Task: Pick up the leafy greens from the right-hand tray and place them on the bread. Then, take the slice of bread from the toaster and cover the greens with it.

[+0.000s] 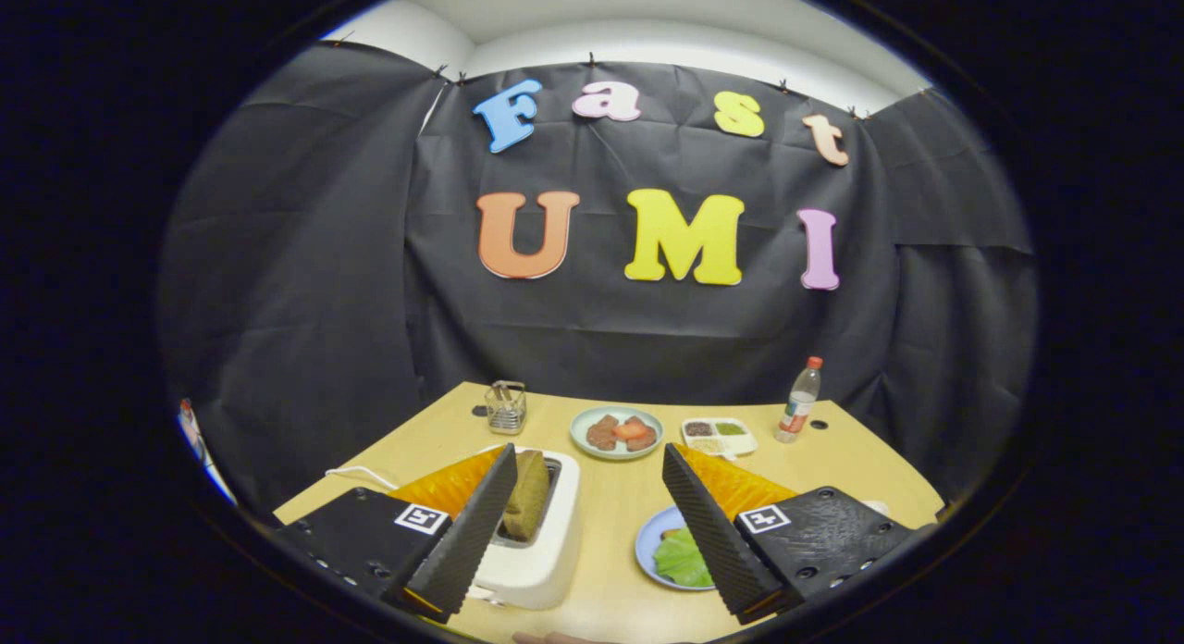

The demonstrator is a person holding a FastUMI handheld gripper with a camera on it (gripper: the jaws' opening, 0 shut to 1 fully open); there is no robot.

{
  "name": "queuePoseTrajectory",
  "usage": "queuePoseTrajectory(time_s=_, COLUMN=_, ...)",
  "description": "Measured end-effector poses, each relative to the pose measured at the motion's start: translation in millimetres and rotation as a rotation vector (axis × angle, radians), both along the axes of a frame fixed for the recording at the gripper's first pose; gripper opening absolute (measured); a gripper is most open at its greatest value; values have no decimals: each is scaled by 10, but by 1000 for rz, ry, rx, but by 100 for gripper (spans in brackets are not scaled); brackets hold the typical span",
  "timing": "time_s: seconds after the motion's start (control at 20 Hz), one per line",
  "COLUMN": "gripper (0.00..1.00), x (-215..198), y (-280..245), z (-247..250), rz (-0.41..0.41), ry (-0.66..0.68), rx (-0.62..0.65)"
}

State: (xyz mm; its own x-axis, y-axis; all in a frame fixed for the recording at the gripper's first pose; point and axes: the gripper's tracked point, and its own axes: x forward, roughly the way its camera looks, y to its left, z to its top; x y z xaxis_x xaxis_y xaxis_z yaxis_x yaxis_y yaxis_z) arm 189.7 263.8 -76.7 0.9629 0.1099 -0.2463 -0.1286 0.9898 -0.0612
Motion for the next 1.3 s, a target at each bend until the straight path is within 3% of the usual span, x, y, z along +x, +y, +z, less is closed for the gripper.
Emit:
queuePoseTrajectory(time_s=0.4, gripper=97, x=496, y=400, z=-416, rz=-11, ry=121, rx=-9)
queuePoseTrajectory(time_s=0.75, gripper=96, x=677, y=431, z=-730, rz=-6, ry=229, rx=3)
queuePoseTrajectory(time_s=0.95, gripper=78, x=673, y=467, z=-936, rz=11, ry=290, rx=-6)
queuePoseTrajectory(time_s=1.0, gripper=78, x=681, y=494, z=-956, rz=15, ry=291, rx=-4)
queuePoseTrajectory(time_s=1.15, gripper=47, x=648, y=586, z=-965, rz=60, ry=290, rx=-5)
queuePoseTrajectory(time_s=1.3, gripper=16, x=610, y=533, z=-910, rz=41, ry=262, rx=-18)
